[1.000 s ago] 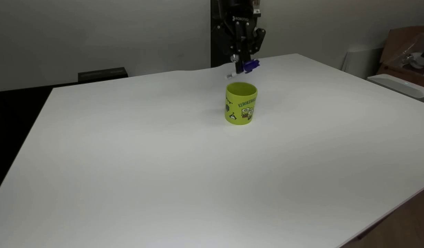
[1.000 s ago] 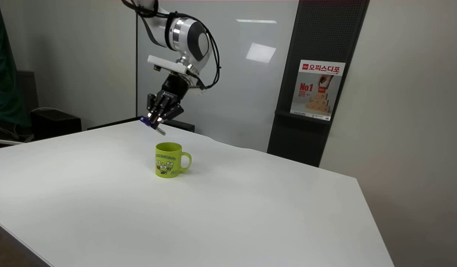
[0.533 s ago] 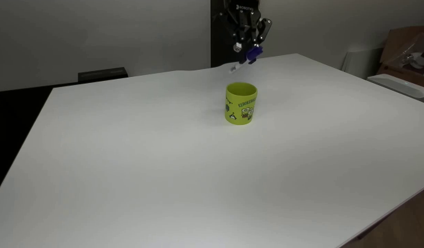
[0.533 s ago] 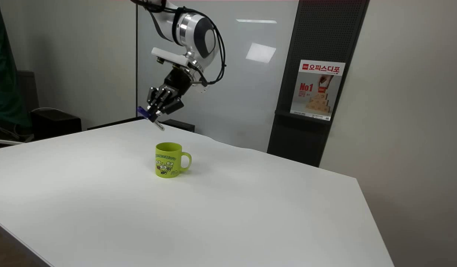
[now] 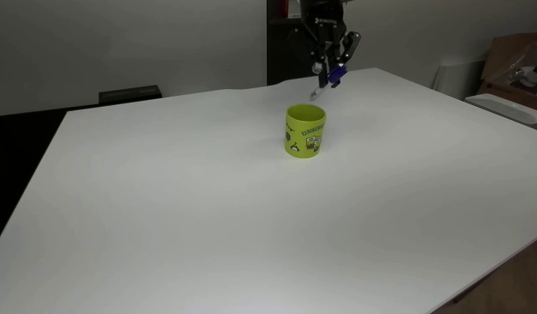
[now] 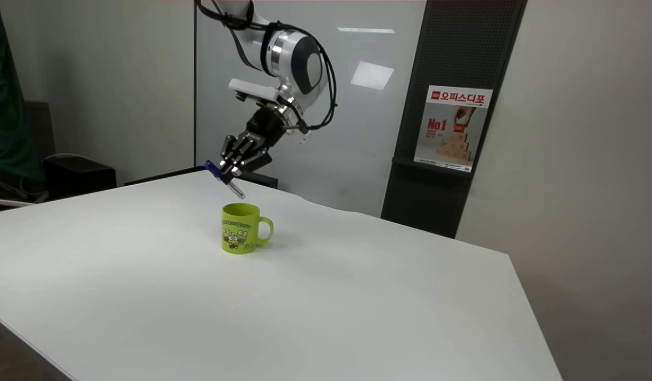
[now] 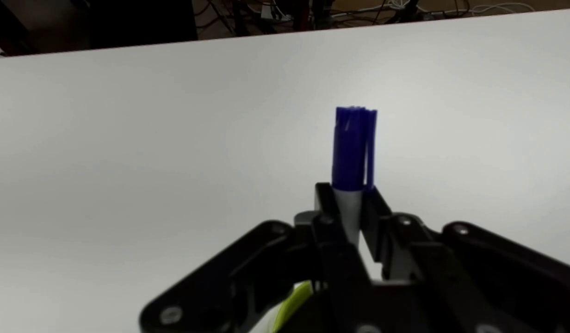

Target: Put the marker inside the mug.

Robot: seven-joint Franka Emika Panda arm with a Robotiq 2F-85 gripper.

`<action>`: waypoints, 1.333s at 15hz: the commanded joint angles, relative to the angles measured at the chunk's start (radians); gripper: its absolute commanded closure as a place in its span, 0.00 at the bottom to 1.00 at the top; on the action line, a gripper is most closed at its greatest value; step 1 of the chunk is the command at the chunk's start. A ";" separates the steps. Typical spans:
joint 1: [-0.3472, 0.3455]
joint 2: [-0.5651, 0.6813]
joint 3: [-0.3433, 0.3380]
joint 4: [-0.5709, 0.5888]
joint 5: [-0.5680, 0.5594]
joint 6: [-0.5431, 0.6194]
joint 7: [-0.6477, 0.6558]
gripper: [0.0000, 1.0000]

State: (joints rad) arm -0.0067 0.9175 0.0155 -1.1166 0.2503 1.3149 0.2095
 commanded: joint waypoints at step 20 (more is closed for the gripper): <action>-0.014 0.173 0.001 0.199 0.022 -0.089 0.062 0.95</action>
State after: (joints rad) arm -0.0136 1.0391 0.0153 -1.0159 0.2611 1.2766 0.2380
